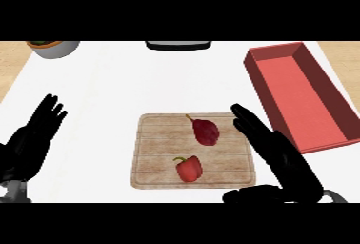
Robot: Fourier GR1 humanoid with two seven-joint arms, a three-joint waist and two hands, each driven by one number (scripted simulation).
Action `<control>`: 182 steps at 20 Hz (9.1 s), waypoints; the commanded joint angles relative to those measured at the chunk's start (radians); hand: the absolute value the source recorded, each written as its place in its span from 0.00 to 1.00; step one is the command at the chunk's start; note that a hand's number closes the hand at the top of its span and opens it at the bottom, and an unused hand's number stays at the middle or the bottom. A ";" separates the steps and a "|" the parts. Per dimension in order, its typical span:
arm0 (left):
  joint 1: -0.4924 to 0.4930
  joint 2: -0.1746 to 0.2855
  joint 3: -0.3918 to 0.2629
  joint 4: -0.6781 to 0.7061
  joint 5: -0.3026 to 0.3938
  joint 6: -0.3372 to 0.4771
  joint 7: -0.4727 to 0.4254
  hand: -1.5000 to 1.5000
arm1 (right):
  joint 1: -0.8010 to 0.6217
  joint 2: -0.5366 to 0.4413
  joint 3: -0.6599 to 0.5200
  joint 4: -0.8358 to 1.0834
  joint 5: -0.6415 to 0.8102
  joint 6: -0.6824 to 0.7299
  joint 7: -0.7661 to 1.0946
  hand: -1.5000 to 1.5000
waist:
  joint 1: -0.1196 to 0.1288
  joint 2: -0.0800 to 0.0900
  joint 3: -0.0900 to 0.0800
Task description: Pick the bell pepper from the cutting board and place it in the cardboard box
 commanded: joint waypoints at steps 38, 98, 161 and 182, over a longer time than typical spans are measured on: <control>-0.038 -0.095 0.111 -0.016 -0.097 -0.103 0.057 0.50 | -0.173 0.350 0.256 -0.017 0.642 0.779 1.024 0.00 | 0.017 0.011 0.003; -0.110 -0.199 0.269 0.030 -0.196 -0.253 0.153 0.50 | -0.203 0.439 0.223 0.413 0.980 0.598 0.723 1.00 | 0.014 0.011 0.003; -0.094 -0.239 0.258 -0.053 -0.236 -0.235 0.172 0.50 | -0.763 0.115 -0.606 1.099 1.015 -0.062 1.013 1.00 | 0.026 0.015 0.003; -0.026 -0.269 0.260 -0.032 -0.244 -0.257 0.108 0.50 | -0.650 0.186 -0.863 1.077 0.708 -0.441 0.766 0.00 | 0.015 0.011 0.004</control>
